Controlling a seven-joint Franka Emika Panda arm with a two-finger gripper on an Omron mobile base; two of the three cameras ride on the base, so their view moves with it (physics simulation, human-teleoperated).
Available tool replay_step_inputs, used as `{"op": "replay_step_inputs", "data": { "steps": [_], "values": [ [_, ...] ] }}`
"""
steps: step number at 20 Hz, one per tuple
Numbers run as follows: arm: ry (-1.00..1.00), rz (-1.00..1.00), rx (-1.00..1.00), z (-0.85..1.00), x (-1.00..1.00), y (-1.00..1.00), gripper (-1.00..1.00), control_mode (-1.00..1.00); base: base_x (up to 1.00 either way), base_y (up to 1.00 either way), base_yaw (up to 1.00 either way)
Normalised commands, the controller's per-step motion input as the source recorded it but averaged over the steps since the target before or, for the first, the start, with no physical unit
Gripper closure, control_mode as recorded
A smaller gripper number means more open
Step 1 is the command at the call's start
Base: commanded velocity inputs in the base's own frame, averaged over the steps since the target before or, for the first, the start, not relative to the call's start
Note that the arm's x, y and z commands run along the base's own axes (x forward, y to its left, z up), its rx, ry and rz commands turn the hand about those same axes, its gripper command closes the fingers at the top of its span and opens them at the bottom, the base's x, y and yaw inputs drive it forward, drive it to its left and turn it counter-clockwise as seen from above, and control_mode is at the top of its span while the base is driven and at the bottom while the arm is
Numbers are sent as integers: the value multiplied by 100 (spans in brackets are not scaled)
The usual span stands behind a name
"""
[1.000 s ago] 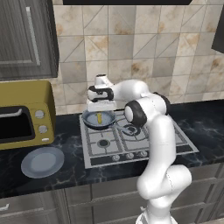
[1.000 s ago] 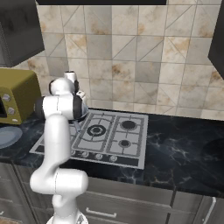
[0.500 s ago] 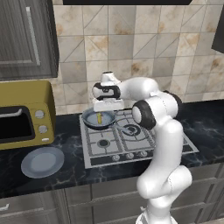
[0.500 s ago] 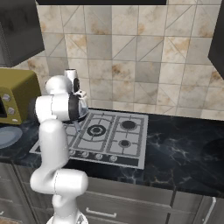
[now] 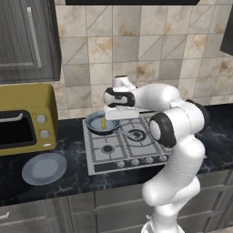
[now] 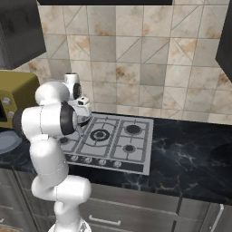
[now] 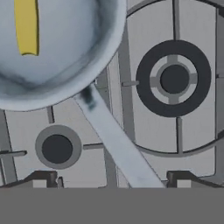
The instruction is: Pick up the butter stick and place it in the pan. Then turn on the burner for the pan.
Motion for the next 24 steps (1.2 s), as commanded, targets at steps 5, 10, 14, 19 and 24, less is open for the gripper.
{"op": "replay_step_inputs", "data": {
  "steps": [5, 10, 14, 19, 24],
  "values": [
    [0, 0, 0, 13, -75, -29, -100, -100, 0, 0, 0],
    [0, 0, 0, 5, -68, -25, -100, -100, 0, 0, 0],
    [0, 0, 0, 1, -57, -6, -100, -100, 0, 0, 0],
    [0, 0, 0, 0, -24, 0, -100, -100, 0, 0, 0],
    [1, 0, 0, 0, -5, 0, -100, -100, 0, 0, 0]
  ]
}}
